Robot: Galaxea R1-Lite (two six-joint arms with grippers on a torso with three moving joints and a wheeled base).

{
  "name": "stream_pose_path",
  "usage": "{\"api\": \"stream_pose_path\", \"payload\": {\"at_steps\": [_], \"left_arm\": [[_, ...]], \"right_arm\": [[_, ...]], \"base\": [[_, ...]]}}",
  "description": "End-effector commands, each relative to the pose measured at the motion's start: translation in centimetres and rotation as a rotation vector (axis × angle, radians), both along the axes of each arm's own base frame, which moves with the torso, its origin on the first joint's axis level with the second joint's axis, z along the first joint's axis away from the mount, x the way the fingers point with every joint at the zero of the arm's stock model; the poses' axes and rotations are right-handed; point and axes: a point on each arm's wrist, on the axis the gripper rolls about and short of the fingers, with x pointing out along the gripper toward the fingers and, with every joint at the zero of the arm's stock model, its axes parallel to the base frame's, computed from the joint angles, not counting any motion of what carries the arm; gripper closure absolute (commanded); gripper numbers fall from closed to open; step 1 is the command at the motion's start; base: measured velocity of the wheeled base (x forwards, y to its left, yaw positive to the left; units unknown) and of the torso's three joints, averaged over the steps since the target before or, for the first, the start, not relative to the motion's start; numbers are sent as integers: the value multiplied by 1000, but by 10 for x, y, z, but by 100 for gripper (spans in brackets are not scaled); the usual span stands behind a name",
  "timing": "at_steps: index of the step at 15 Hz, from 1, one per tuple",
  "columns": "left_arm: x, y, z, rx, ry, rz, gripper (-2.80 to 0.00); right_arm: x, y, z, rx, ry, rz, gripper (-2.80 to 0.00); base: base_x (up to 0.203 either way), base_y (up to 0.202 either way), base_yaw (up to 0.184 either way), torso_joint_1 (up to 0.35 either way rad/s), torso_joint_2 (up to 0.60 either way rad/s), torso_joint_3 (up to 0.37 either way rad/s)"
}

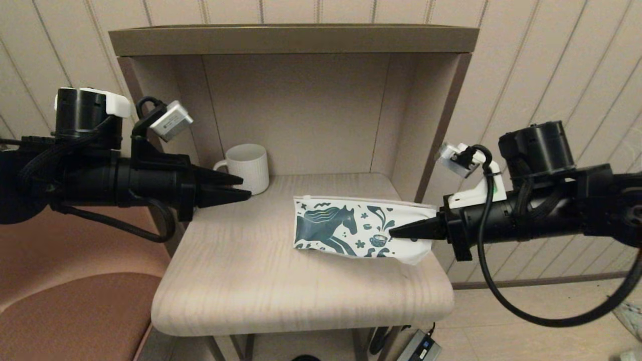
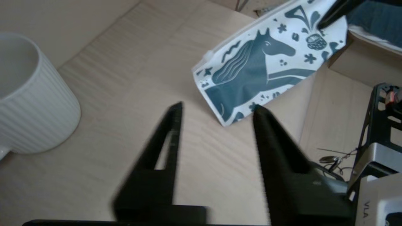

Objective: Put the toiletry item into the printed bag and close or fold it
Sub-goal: Close the strorage bag and place it on the desk

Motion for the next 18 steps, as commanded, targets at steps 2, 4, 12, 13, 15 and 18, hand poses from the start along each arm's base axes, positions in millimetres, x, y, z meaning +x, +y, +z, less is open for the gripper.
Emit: {"api": "stream_pose_path", "payload": {"at_steps": [2, 4, 12, 13, 15, 18], "left_arm": [[-2, 0, 1, -2, -4, -7, 0], [-4, 0, 1, -2, -6, -9, 0], [-8, -2, 5, -5, -20, -16, 0], [-8, -2, 5, -4, -21, -17, 0], [-8, -2, 5, -5, -20, -16, 0], [-9, -2, 5, -4, -21, -18, 0]], "right_arm": [[3, -1, -3, -1, 10, -4, -269], [4, -1, -2, 3, -5, -7, -280], [15, -12, 0, 9, -14, -62, 0], [15, -12, -2, 7, -9, -60, 0], [15, -12, -4, 7, -3, -56, 0], [14, -12, -7, 4, 0, -60, 0]], "base": [[0, 0, 0, 0, 0, 0], [0, 0, 0, 0, 0, 0], [0, 0, 0, 0, 0, 0], [0, 0, 0, 0, 0, 0], [0, 0, 0, 0, 0, 0], [0, 0, 0, 0, 0, 0]]}}
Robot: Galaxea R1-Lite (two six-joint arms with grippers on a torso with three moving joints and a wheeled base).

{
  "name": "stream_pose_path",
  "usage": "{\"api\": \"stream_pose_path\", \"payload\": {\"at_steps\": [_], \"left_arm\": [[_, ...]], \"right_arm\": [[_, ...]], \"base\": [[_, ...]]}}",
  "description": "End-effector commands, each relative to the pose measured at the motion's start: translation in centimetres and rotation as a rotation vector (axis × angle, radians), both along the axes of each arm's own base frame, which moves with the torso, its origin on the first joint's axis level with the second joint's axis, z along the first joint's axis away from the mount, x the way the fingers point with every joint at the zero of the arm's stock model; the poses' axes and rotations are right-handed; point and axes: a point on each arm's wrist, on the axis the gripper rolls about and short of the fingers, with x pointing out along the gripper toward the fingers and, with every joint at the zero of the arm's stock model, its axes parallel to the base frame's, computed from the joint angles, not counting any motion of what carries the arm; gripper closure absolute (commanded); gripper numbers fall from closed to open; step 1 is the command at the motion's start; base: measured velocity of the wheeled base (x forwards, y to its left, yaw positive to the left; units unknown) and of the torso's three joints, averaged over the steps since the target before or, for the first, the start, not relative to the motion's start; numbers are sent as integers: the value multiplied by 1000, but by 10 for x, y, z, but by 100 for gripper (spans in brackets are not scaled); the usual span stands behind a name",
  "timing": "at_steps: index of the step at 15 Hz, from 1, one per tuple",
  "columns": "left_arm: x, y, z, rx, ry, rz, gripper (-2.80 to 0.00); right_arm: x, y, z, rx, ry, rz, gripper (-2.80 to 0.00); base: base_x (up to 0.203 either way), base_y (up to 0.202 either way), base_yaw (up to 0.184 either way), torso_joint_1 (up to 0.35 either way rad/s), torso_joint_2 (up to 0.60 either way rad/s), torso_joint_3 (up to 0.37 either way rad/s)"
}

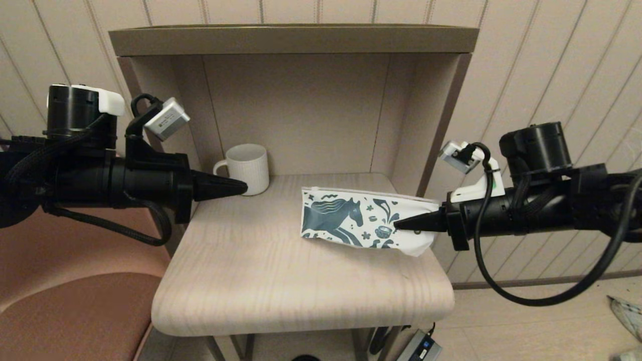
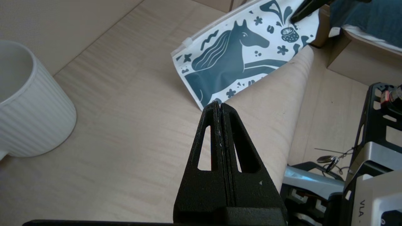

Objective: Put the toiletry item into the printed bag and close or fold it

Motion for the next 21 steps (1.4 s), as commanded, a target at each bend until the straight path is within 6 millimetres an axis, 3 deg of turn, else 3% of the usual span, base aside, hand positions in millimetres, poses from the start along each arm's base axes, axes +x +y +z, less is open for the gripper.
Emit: {"api": "stream_pose_path", "payload": {"at_steps": [1, 3, 4, 17, 19, 20, 21], "left_arm": [[0, 0, -1, -1, 0, -6, 0], [0, 0, -1, -1, 0, -6, 0], [0, 0, -1, -1, 0, -6, 0], [1, 0, 3, -3, -11, -2, 0], [-4, 1, 9, -13, -14, 13, 0], [-11, 3, 12, -18, -8, 32, 0], [-19, 5, 12, -19, -5, 40, 0]], "right_arm": [[0, 0, 0, 5, -12, 2, 0], [-1, 0, -2, 2, -11, 0, 0], [-3, 1, -4, -10, -11, -8, -280], [6, -5, 16, 52, -53, -87, -280], [-1, -5, 21, 59, -66, -88, -280], [-15, -7, 31, 69, -97, -84, 0], [-27, -9, 38, 77, -121, -81, 0]], "base": [[0, 0, 0, 0, 0, 0], [0, 0, 0, 0, 0, 0], [0, 0, 0, 0, 0, 0], [0, 0, 0, 0, 0, 0], [0, 0, 0, 0, 0, 0], [0, 0, 0, 0, 0, 0], [0, 0, 0, 0, 0, 0]]}}
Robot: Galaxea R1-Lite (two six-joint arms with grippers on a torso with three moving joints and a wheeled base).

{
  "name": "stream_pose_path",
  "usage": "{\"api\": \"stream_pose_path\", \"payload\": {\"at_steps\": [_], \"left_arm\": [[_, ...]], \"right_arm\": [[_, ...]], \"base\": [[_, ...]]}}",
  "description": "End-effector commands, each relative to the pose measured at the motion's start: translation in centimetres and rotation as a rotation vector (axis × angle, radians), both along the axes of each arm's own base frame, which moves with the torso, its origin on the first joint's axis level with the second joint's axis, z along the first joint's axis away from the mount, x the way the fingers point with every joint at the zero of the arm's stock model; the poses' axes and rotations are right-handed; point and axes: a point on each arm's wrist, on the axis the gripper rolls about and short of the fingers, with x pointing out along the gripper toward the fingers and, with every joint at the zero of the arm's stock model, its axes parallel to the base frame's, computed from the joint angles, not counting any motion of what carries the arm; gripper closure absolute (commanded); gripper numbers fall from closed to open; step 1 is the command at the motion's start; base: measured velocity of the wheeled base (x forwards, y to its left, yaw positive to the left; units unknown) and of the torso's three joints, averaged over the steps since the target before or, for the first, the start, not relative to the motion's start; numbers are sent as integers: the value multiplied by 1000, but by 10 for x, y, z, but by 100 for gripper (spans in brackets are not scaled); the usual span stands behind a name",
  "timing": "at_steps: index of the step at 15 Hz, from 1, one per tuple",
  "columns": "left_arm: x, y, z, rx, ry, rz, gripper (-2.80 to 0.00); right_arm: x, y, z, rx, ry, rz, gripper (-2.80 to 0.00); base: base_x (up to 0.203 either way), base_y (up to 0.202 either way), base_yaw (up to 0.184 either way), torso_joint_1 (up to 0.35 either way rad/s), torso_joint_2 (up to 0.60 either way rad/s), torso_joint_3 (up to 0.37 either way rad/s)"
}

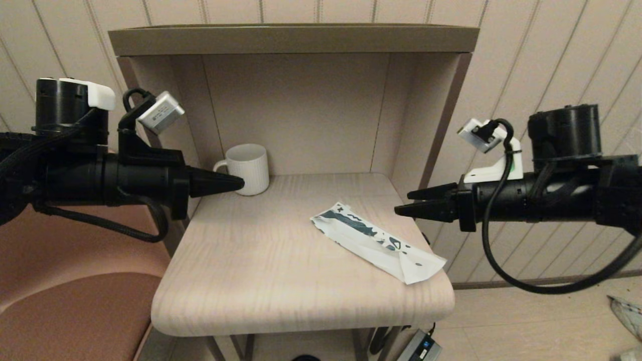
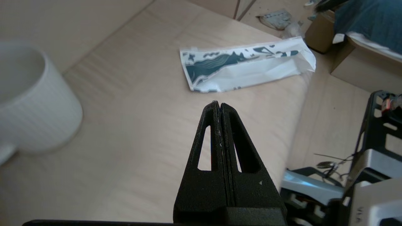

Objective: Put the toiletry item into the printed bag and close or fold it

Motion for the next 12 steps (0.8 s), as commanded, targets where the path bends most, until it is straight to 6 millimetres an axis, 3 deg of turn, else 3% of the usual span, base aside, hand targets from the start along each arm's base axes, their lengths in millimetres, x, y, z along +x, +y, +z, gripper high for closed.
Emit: {"api": "stream_pose_path", "payload": {"at_steps": [1, 5, 7, 9, 10, 12], "left_arm": [[-24, 6, 8, -9, -28, 2, 0], [-106, 28, 39, -45, -152, 124, 0], [-165, 45, 49, -60, -216, 266, 0], [-218, 61, 47, -72, -234, 417, 0], [-244, 69, 41, -83, -239, 502, 0], [-277, 80, 15, -90, -220, 672, 0]], "right_arm": [[-29, -5, 20, 20, -70, 9, 0], [-92, -23, 44, 56, -127, -55, 0], [-144, -39, 51, 51, -138, -127, 0], [-199, -53, 49, 45, -147, -196, 0], [-227, -60, 41, 36, -139, -246, 0], [-272, -67, 16, 25, -135, -325, 0]], "base": [[0, 0, 0, 0, 0, 0], [0, 0, 0, 0, 0, 0], [0, 0, 0, 0, 0, 0], [0, 0, 0, 0, 0, 0], [0, 0, 0, 0, 0, 0], [0, 0, 0, 0, 0, 0]]}}
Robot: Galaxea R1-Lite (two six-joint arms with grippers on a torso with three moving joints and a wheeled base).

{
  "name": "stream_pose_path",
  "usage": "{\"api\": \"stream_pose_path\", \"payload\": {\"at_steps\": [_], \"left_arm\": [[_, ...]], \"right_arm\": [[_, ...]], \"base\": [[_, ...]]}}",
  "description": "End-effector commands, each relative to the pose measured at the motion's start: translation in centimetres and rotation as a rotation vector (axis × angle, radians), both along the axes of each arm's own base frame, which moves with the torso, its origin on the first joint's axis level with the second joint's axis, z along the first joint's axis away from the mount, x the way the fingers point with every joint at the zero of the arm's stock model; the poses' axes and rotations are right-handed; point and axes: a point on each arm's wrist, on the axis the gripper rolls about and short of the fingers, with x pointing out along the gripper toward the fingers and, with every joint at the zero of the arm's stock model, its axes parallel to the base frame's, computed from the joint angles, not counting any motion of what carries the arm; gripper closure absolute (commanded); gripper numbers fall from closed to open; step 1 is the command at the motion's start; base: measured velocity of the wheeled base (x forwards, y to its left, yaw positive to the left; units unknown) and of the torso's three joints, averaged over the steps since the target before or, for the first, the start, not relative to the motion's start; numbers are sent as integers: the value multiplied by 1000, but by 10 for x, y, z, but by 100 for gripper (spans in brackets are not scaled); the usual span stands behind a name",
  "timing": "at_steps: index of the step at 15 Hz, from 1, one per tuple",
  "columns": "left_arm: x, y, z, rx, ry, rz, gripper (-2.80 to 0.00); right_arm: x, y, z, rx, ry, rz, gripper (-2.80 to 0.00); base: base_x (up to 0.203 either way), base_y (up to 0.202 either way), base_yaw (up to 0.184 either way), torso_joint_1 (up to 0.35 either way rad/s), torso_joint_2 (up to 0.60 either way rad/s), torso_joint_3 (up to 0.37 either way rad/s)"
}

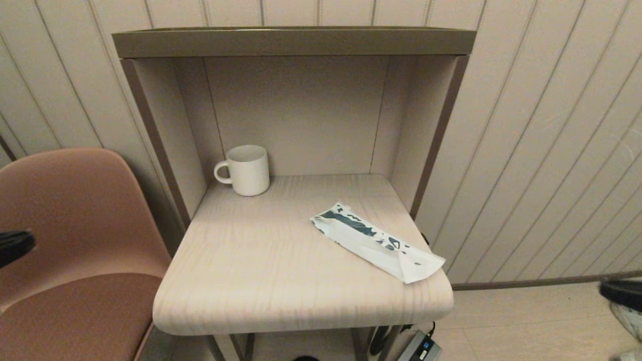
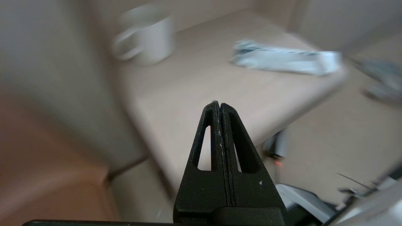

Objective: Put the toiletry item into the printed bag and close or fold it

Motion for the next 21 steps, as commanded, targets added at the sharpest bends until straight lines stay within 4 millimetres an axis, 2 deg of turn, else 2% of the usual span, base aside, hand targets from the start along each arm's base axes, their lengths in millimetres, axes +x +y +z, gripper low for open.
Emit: {"api": "stream_pose_path", "payload": {"at_steps": [1, 3, 5, 6, 7, 10, 12, 14, 17, 21], "left_arm": [[-54, 17, -31, -25, -83, 168, 0], [-68, 23, -73, -13, -52, 298, 0], [-66, 25, -107, 0, 24, 444, 0], [-63, 25, -119, 5, 66, 546, 0], [-62, 25, -122, -8, 79, 616, 0], [-67, 21, -138, -7, 84, 790, 0], [-73, 20, -164, 17, 42, 766, 0], [-74, 19, -181, 73, -86, 699, 0], [-66, 17, -189, 152, -198, 594, 0], [-65, 13, -200, 29, -98, 428, 0]], "right_arm": [[-61, -8, -26, 3, -95, -66, 0], [-80, -10, -66, -19, -67, -158, 0], [-90, -10, -99, -27, -52, -210, 0], [-93, -10, -113, -28, -49, -239, 0], [-93, -9, -125, -30, -47, -269, 0], [-83, -12, -147, -69, -97, -439, 0], [-85, -13, -162, -68, -175, -483, 0], [-85, -13, -169, -27, -179, -481, 0], [-84, -13, -170, -66, -200, -465, 0], [-84, -13, -170, -44, -187, -472, 0]], "base": [[0, 0, 0, 0, 0, 0], [0, 0, 0, 0, 0, 0], [0, 0, 0, 0, 0, 0], [0, 0, 0, 0, 0, 0], [0, 0, 0, 0, 0, 0], [0, 0, 0, 0, 0, 0], [0, 0, 0, 0, 0, 0], [0, 0, 0, 0, 0, 0], [0, 0, 0, 0, 0, 0], [0, 0, 0, 0, 0, 0]]}}
